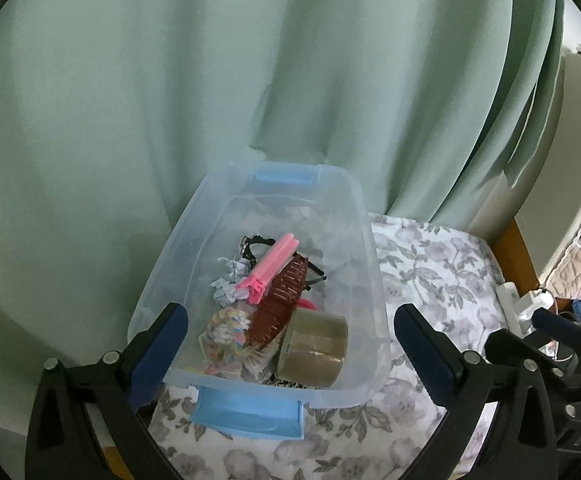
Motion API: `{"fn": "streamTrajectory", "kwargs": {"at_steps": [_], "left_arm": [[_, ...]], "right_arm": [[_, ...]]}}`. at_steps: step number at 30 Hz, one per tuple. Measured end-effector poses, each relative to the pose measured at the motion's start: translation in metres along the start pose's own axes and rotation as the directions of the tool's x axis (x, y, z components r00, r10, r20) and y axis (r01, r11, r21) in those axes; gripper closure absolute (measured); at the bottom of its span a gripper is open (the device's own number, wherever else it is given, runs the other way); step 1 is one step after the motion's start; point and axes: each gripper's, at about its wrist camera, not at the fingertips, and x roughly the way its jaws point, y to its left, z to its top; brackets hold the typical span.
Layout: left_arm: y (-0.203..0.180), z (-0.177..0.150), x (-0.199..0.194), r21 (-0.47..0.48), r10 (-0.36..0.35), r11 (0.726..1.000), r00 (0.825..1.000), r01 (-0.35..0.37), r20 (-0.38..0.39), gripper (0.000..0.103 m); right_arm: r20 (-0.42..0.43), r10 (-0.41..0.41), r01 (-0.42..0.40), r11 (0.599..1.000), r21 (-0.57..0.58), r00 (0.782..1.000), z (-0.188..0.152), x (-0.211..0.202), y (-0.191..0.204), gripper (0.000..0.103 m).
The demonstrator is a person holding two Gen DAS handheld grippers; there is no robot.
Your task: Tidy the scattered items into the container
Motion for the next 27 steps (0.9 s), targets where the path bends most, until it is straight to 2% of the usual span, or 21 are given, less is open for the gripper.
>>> {"fn": "streamTrajectory", "kwargs": {"at_steps": [7,13,27], "left_arm": [[-0.017,0.0,-0.011,0.041,0.024,0.999,1.0,-0.024,-0.012,0.0],[-0.025,0.0,-0.015,0.04,0.021,0.999,0.999,-0.02,-0.029,0.0],[-0.038,0.001,-0.027,0.084,0.039,0.996,0.999,-0.038,-0.01,0.0]], "right_arm": [[0.009,-0.008,0.008,1.0,0.024,1.0,-0.002,-0.014,-0.011,0.0],[0.016,-0.016,0.016,1.0,0.019,1.0,-0.002,-0.024,-0.013,0.0],[0.016,-0.025,0.024,0.999,0.035,1.0,-0.005,-0.037,-0.017,0.0]]}}
